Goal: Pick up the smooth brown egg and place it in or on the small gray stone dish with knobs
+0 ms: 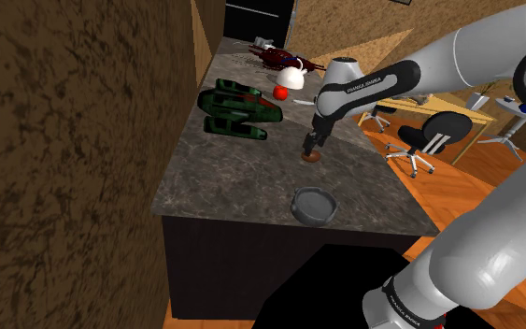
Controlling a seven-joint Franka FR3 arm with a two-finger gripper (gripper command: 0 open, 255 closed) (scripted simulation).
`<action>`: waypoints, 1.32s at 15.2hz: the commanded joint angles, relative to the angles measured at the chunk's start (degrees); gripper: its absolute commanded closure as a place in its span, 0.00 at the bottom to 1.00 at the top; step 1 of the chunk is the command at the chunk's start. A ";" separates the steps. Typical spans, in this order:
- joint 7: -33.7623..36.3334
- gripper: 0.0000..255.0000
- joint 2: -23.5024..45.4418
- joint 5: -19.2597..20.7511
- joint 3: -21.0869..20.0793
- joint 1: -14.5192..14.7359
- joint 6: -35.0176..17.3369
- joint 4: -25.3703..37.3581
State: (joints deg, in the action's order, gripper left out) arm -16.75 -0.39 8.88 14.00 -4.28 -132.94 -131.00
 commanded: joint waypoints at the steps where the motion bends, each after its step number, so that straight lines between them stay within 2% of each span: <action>1: -0.29 0.00 1.38 -0.19 0.11 -0.10 -1.46 0.07; 6: -0.69 0.00 4.49 -0.69 0.32 -0.42 -5.71 -1.07; 14: -0.69 0.00 4.48 -0.69 0.32 -0.43 -5.70 -1.07; 15: -0.69 1.00 4.48 -0.69 0.32 -0.43 -5.70 -1.07; 20: -0.69 1.00 4.51 -0.70 0.31 -0.42 -5.71 -1.05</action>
State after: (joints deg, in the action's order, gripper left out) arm -17.44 4.11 8.18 14.33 -4.72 -138.65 -132.04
